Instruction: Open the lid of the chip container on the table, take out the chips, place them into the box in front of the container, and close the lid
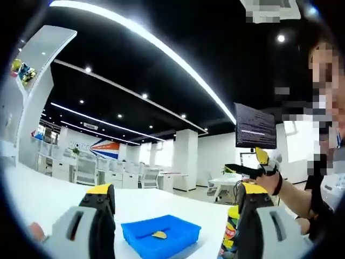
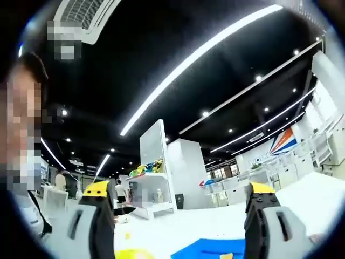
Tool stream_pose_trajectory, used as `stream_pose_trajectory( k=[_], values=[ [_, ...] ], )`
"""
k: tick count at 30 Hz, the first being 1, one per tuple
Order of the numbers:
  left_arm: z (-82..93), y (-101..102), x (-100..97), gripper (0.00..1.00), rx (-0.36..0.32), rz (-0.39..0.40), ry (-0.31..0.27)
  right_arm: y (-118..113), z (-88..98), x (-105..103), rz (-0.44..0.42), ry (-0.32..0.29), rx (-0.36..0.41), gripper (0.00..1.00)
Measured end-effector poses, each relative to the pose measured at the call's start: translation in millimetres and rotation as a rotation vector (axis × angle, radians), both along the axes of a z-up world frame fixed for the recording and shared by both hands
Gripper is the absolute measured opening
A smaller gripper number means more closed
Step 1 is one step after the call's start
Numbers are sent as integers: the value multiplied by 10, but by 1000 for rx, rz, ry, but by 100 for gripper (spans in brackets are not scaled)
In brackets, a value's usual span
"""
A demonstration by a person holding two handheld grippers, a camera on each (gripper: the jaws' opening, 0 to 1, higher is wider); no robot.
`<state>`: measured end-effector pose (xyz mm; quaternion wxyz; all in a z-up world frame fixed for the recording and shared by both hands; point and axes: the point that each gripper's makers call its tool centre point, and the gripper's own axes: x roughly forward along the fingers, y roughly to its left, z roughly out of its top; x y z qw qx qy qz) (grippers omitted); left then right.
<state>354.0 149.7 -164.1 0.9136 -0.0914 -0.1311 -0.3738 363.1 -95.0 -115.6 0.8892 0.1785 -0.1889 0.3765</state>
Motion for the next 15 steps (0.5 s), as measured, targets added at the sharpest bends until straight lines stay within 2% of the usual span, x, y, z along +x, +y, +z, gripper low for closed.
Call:
stream_pose_trajectory(
  k=[5,9,15],
  values=[
    [-5,-2,74,95,34,22,4,-44,-55,93,-30,11,-38,97],
    [-112,22,178,95,84,51,23,-65,-154,195,-50,30,-78,97],
    [-231,32,281,95,100,59,54,-73,-326,337,-61,72,-101,97]
  ],
)
